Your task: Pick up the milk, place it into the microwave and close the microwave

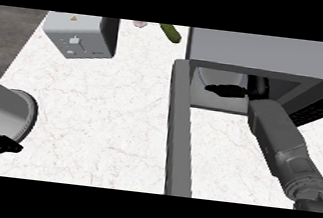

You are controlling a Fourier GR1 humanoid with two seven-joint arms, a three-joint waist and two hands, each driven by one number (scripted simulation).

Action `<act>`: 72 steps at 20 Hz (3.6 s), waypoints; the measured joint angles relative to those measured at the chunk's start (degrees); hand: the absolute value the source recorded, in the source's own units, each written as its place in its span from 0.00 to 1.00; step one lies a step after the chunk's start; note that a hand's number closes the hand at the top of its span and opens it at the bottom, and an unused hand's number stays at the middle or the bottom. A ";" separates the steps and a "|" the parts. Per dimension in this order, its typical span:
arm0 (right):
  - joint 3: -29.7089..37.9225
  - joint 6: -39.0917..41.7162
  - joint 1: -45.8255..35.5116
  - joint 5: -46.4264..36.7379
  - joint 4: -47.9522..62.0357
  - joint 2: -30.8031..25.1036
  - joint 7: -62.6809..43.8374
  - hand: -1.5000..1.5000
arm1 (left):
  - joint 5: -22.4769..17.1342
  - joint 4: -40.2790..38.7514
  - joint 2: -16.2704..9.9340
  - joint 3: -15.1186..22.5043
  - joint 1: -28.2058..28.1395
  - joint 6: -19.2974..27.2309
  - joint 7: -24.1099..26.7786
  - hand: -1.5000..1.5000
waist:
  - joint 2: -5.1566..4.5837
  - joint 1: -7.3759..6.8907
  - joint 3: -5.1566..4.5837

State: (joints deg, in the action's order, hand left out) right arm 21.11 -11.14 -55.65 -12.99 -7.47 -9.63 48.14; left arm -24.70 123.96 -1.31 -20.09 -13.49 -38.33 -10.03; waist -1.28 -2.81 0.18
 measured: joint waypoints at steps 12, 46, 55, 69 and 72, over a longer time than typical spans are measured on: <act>-0.59 12.94 12.18 3.13 -5.20 2.85 5.02 0.00 | 7.64 0.02 1.22 14.75 -0.38 7.16 -1.19 1.00 | 1.34 2.84 -0.17; -10.63 32.10 65.36 13.26 -71.49 -1.68 -5.18 0.00 | 31.05 -54.48 1.15 54.60 30.71 42.08 25.70 1.00 | 1.20 5.94 -0.35; -11.68 37.16 69.32 20.75 -86.32 -3.35 -12.78 0.00 | 16.06 -69.38 1.08 64.62 40.76 54.81 34.05 1.00 | 0.67 8.22 -0.43; -13.01 42.41 68.89 27.48 -97.29 -7.65 -21.42 0.00 | -2.88 -70.05 1.01 72.35 49.88 67.92 36.86 1.00 | -0.44 13.02 -0.59; -12.14 42.77 68.08 28.45 -98.30 -8.97 -22.52 0.00 | -6.04 -70.40 1.23 71.60 51.22 71.80 37.90 1.00 | -0.66 13.73 -0.59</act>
State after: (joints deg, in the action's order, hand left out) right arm 8.97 31.63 12.43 15.46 -105.77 -18.60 25.62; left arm -30.75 53.55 -0.08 51.51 37.73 33.47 27.86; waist -1.94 10.92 -0.41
